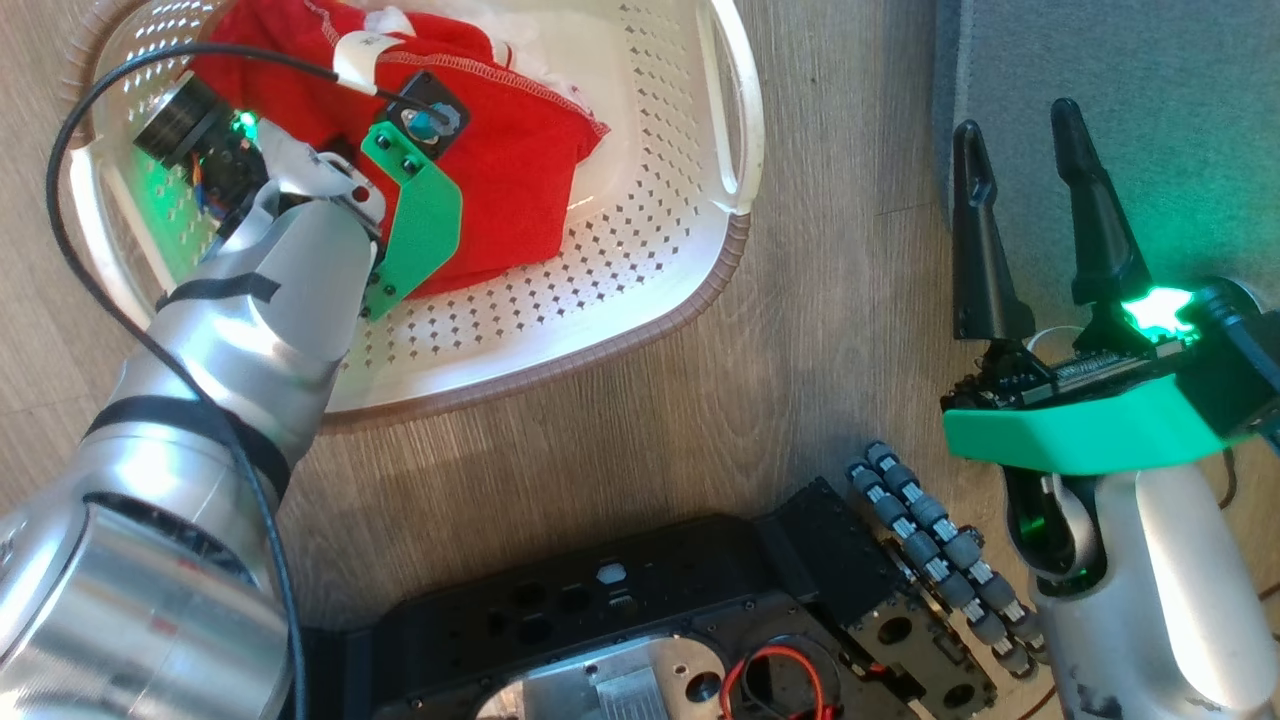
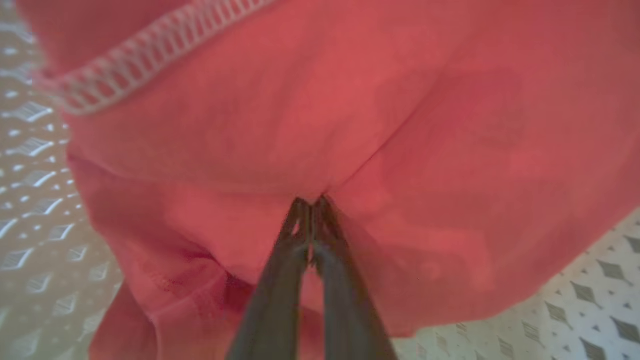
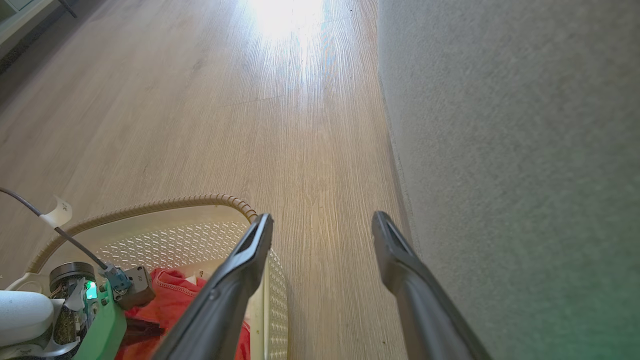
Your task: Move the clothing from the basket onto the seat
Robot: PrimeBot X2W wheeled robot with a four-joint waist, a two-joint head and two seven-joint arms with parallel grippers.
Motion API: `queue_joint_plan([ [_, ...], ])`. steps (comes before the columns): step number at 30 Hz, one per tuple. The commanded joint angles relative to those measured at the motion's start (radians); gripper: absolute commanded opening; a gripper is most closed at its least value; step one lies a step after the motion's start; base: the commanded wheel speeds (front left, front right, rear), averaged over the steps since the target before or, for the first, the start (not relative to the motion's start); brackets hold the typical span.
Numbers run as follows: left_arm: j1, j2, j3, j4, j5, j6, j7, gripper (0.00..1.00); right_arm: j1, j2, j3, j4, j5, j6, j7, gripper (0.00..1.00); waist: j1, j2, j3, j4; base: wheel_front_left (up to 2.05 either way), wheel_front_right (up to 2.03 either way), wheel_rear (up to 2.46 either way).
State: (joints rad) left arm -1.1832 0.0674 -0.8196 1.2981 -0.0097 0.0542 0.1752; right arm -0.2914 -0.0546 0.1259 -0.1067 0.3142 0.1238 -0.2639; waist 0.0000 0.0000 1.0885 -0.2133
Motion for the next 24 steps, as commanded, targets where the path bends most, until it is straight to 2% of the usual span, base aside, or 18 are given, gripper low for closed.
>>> queue_joint_plan([
  [1,0.027,0.014,0.001,-0.007,-0.006,-0.006,0.006,0.00,0.064,0.004,0.008,-0.017,0.008,0.007,0.002,1.00,0.0000,0.0000,0.000,0.000,0.00,0.00,0.00],
  [8,0.026,0.020,0.002,-0.007,-0.026,-0.009,-0.007,0.00,0.049,0.004,0.008,-0.013,0.010,0.007,0.002,1.00,0.0000,0.0000,-0.007,-0.004,0.00,0.00,0.00],
  [24,0.027,0.008,0.011,-0.007,-0.077,0.014,-0.129,0.00,-0.048,0.004,0.008,0.021,0.029,0.007,0.002,1.00,0.0000,0.0000,-0.085,-0.025,0.00,0.00,0.00],
])
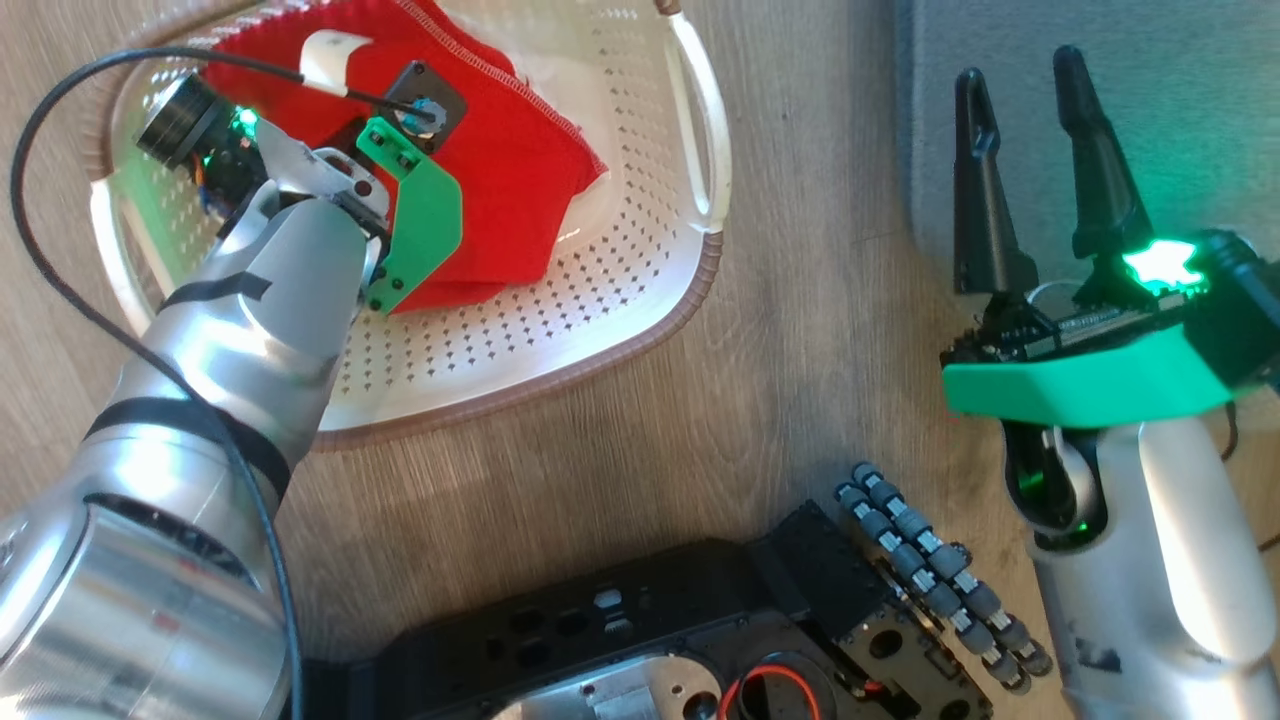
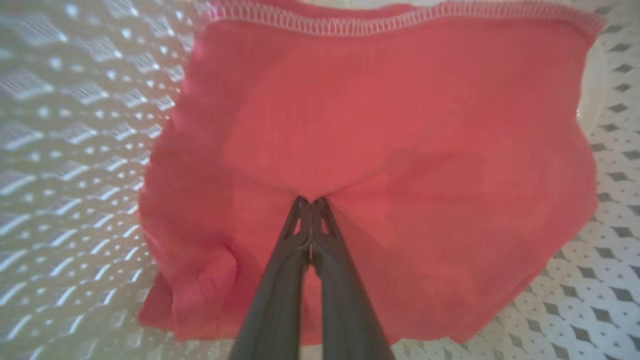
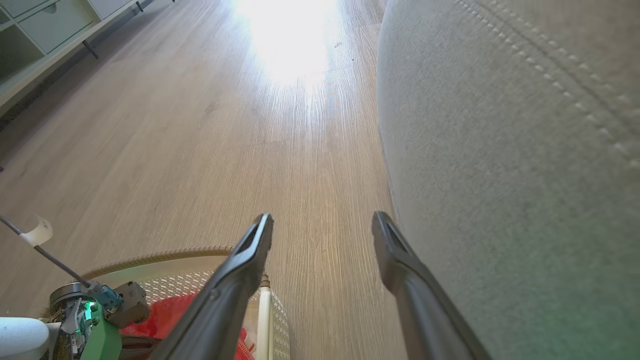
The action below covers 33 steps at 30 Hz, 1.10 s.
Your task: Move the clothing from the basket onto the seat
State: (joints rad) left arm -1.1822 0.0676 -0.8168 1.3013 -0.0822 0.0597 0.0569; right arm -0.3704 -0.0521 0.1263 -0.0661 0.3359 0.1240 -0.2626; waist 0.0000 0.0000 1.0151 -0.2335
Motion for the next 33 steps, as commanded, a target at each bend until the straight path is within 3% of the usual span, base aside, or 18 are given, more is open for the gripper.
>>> queue_joint_plan([
  [1,0.029,0.008,0.012,-0.011,-0.011,0.013,-0.024,0.00,0.023,0.002,0.006,-0.015,0.009,0.007,0.001,1.00,0.0000,0.0000,-0.020,-0.007,0.00,0.00,0.00],
  [6,0.054,0.008,0.024,-0.011,-0.033,0.027,-0.079,0.00,-0.006,0.002,0.000,0.007,0.017,0.007,0.001,1.00,0.0000,0.0000,-0.072,-0.006,0.00,0.00,0.00],
  [22,0.226,-0.016,0.040,-0.033,-0.128,0.035,-0.301,0.00,0.035,-0.019,-0.029,0.092,0.010,0.007,0.001,1.00,0.0000,0.0000,-0.394,0.078,0.00,0.00,0.00],
  [27,0.295,-0.017,0.040,-0.115,-0.173,0.046,-0.317,0.00,0.066,-0.031,-0.035,0.115,0.014,0.007,0.001,1.00,0.0000,0.0000,-0.491,0.106,0.00,0.00,0.00],
  [33,0.404,-0.015,0.100,-0.395,-0.175,0.101,-0.318,0.00,0.110,-0.046,-0.044,0.140,0.020,0.007,0.001,1.00,0.0000,0.0000,-0.620,0.147,0.00,0.00,0.00],
])
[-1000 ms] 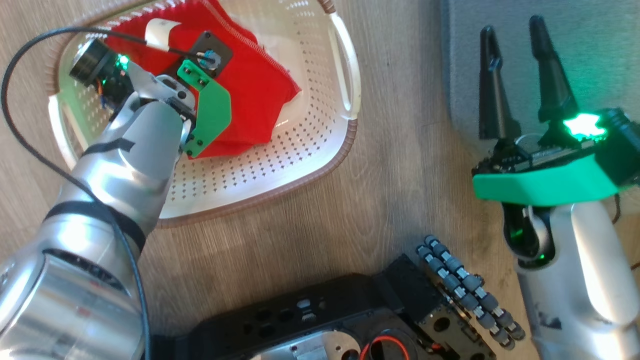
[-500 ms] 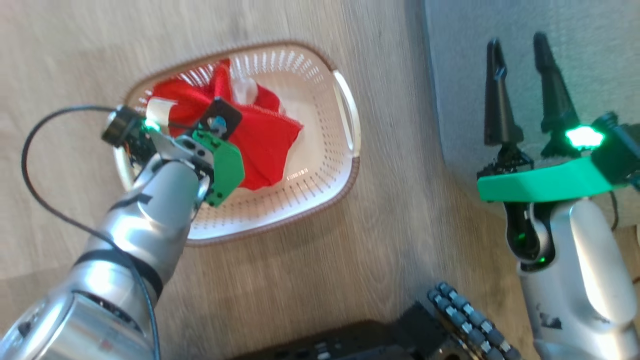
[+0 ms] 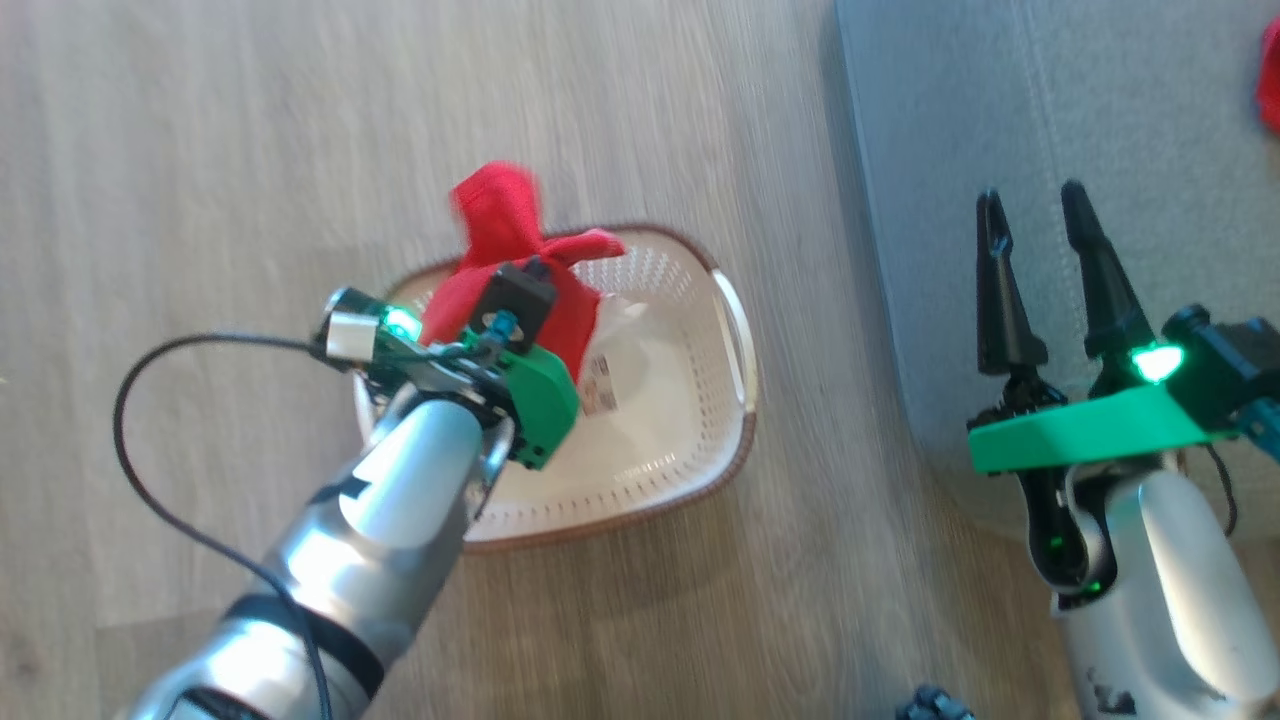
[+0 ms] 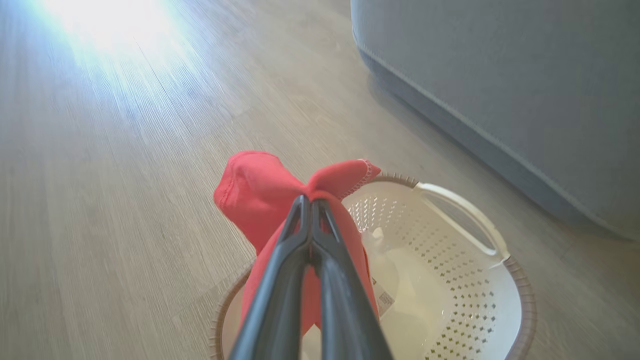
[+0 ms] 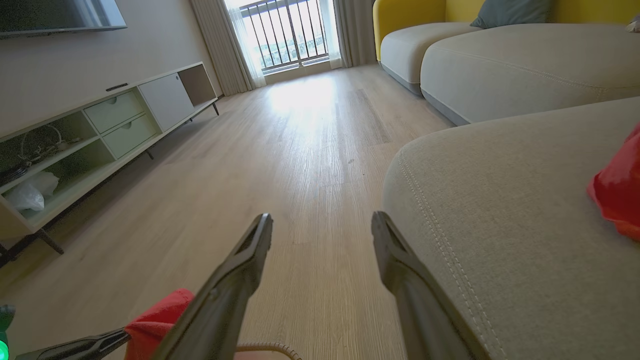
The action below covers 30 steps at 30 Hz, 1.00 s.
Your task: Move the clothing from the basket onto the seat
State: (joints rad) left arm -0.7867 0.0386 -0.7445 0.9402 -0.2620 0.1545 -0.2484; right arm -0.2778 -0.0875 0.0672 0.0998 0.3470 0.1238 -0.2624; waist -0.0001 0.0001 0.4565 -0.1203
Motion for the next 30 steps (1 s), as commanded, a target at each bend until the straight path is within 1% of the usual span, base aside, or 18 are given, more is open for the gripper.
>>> queue_joint_plan([
  [1,0.025,0.017,0.038,-0.071,0.012,0.009,-0.013,0.00,0.024,-0.012,0.016,-0.023,0.010,0.007,0.001,1.00,0.0001,-0.0001,-0.077,0.040,0.00,0.00,0.00],
  [6,0.106,0.030,0.112,-0.253,0.046,0.017,-0.013,0.00,0.055,-0.018,0.025,-0.005,0.015,0.007,0.001,1.00,0.0001,-0.0001,-0.159,0.060,0.00,0.00,0.00],
  [11,0.183,0.031,0.202,-0.419,0.076,0.018,-0.013,0.00,0.081,-0.018,0.033,0.009,0.017,0.007,0.001,1.00,0.0001,-0.0001,-0.230,0.074,0.00,0.00,0.00],
  [15,0.230,0.027,0.265,-0.544,0.105,0.010,-0.013,0.00,0.098,-0.015,0.040,0.009,0.019,0.007,0.001,1.00,0.0001,-0.0001,-0.272,0.081,0.00,0.00,0.00],
  [16,0.230,0.027,0.265,-0.544,0.105,0.010,-0.013,0.00,0.098,-0.015,0.040,0.009,0.019,0.007,0.001,1.00,0.0001,-0.0001,-0.272,0.081,0.00,0.00,0.00],
  [25,0.308,0.017,0.391,-0.800,0.143,-0.020,-0.013,0.00,0.122,-0.008,0.045,0.014,0.017,0.007,0.001,1.00,0.0001,-0.0001,-0.333,0.090,0.00,0.00,0.00],
  [30,0.329,0.014,0.453,-0.930,0.150,-0.025,-0.013,0.00,0.137,-0.003,0.038,0.013,0.014,0.007,0.001,1.00,0.0001,-0.0001,-0.349,0.098,0.00,0.00,0.00],
])
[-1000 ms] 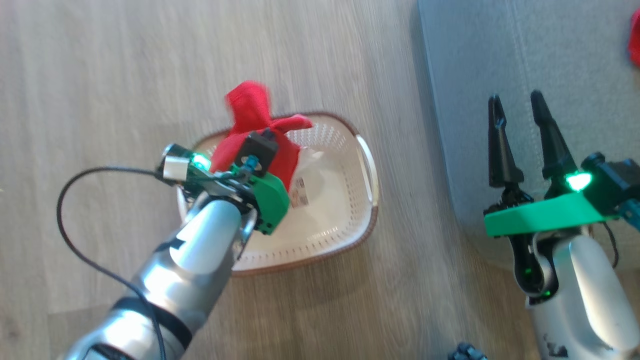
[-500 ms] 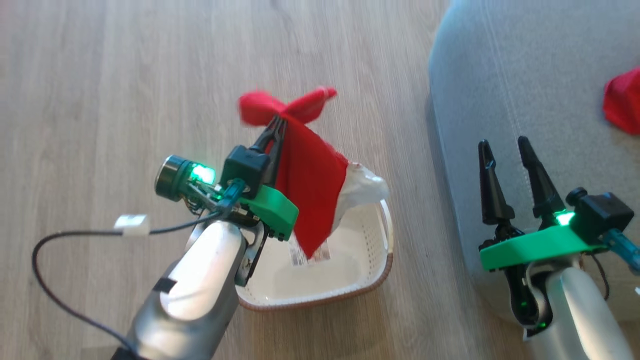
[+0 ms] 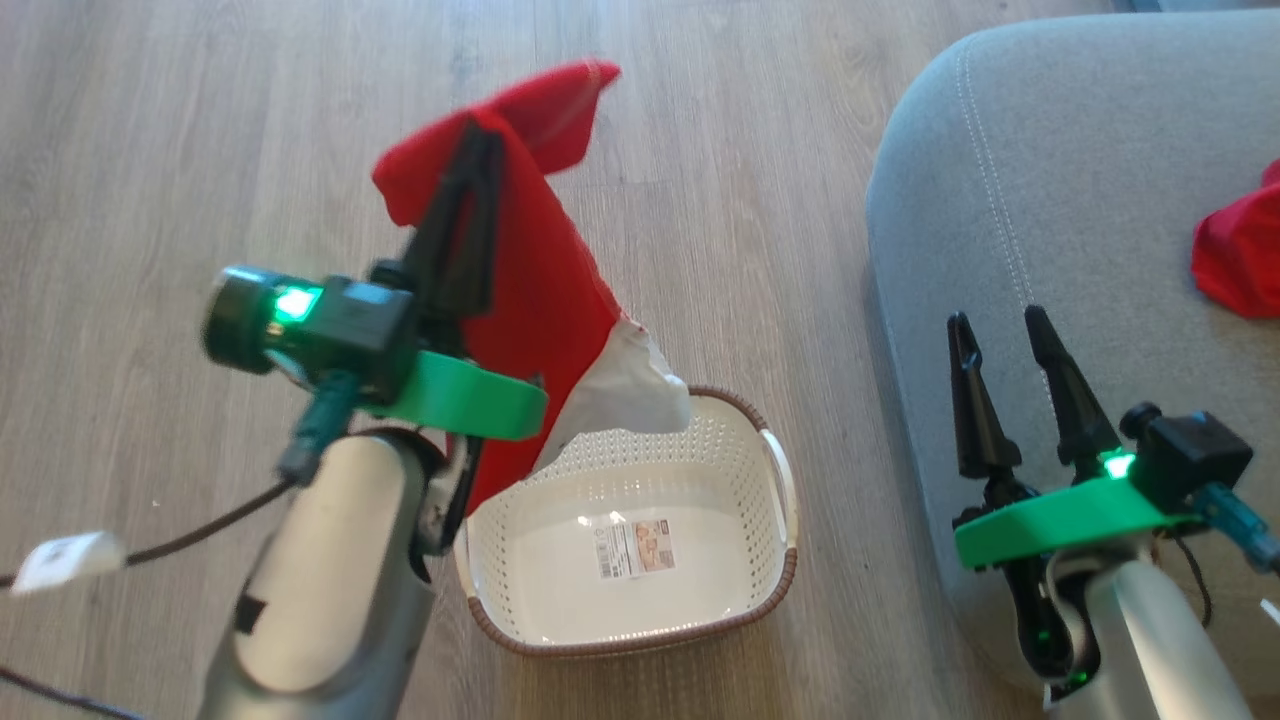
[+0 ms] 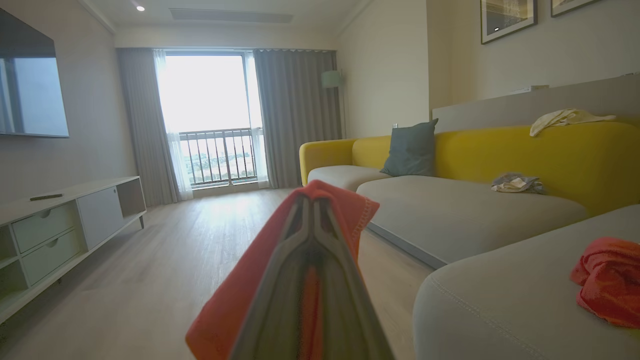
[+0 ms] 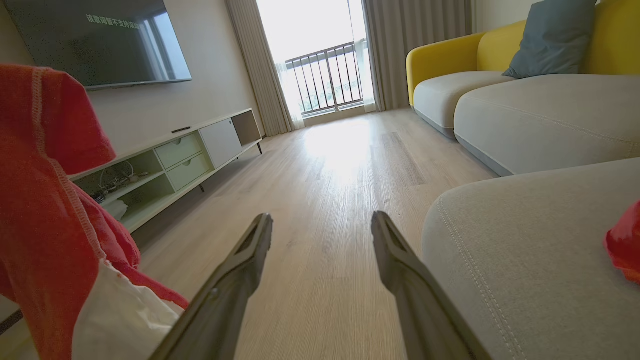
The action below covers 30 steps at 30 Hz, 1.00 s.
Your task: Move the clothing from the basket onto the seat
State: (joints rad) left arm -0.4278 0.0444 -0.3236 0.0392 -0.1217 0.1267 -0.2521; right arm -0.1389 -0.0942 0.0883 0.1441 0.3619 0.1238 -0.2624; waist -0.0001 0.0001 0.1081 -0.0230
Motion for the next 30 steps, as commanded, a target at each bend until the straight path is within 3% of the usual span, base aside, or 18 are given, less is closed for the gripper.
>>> queue_joint_plan([
  [1,-0.028,0.007,0.044,-0.054,0.008,0.003,-0.010,0.00,0.001,0.004,0.016,-0.031,-0.001,0.007,0.001,1.00,0.0001,-0.0001,-0.004,0.002,0.00,0.00,0.00],
  [8,-0.029,0.006,0.098,-0.210,-0.040,0.033,-0.010,0.00,0.014,0.007,0.013,-0.032,-0.001,0.007,0.001,1.00,0.0001,-0.0001,-0.019,0.011,0.00,0.00,0.00],
  [15,-0.050,0.006,0.083,-0.322,-0.092,0.050,-0.010,0.00,0.020,0.008,0.015,-0.031,-0.001,0.007,0.001,1.00,0.0001,-0.0001,-0.030,0.017,0.00,0.00,0.00],
  [22,-0.050,0.006,0.016,-0.389,-0.133,0.038,-0.010,0.00,0.021,0.010,0.016,-0.031,0.000,0.007,0.001,1.00,0.0001,-0.0001,-0.030,0.013,0.00,0.00,0.00],
  [30,-0.025,0.006,-0.061,-0.365,-0.156,0.004,-0.010,0.00,0.021,0.011,0.009,-0.032,0.000,0.007,0.001,1.00,0.0001,-0.0001,-0.025,0.010,0.00,0.00,0.00],
])
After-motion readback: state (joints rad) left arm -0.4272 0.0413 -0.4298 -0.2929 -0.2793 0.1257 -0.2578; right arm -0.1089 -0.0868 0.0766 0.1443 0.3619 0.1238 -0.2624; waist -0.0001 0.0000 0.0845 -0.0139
